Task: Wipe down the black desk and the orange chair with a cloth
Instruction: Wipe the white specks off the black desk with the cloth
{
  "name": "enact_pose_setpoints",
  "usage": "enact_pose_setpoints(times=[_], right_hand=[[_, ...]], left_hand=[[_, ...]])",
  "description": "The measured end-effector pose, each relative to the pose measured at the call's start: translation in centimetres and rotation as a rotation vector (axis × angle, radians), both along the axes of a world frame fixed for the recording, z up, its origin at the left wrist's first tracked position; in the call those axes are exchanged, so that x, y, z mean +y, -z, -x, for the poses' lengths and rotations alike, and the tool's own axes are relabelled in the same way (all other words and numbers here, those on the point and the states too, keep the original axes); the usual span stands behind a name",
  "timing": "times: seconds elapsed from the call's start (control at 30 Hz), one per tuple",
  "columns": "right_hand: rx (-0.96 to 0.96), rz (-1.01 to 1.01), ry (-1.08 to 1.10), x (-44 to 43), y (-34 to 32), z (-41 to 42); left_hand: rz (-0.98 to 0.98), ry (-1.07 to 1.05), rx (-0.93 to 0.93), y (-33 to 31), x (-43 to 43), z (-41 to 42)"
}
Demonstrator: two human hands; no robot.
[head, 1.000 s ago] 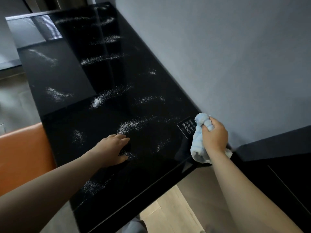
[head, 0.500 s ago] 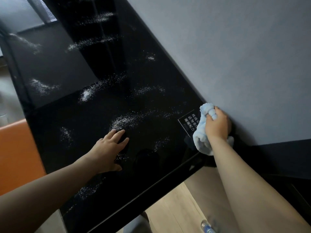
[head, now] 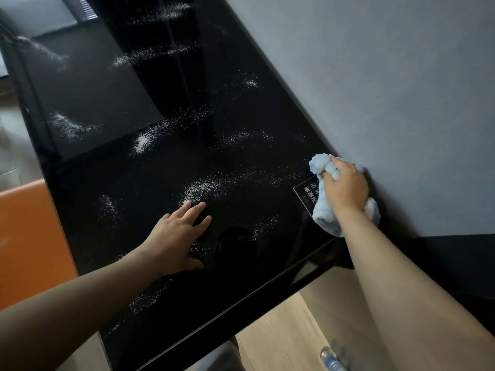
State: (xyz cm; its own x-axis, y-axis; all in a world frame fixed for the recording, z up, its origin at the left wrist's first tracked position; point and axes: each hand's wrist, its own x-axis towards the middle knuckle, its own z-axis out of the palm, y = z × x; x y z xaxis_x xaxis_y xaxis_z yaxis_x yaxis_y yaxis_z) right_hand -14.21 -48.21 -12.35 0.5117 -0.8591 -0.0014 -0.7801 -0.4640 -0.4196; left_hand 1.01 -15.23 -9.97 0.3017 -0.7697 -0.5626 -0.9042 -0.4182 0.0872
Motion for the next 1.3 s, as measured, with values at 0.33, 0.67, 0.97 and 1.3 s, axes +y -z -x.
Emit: enact_pose_setpoints(times=[0.33, 0.67, 0.97, 1.3], right_hand=[[-0.008, 0.107, -0.03, 5.6, -0.1, -0.7], [-0.018, 0.13, -0.076, 11.1, 0.3, -0.7], [0.001, 0.099, -0.072, 16.6, 0.4, -1.1], [0.03, 0.076, -0.072, 22.5, 0.5, -1.6]], left_hand=[[0.045, -0.01, -0.005, 0.3, 0.3, 0.0], [0.06, -0.027, -0.017, 0.8, 0.5, 0.0], [0.104, -0.061, 0.15, 0.0, 2.0, -1.4], [0.113, -0.129, 0.14, -1.8, 9.2, -3.2]])
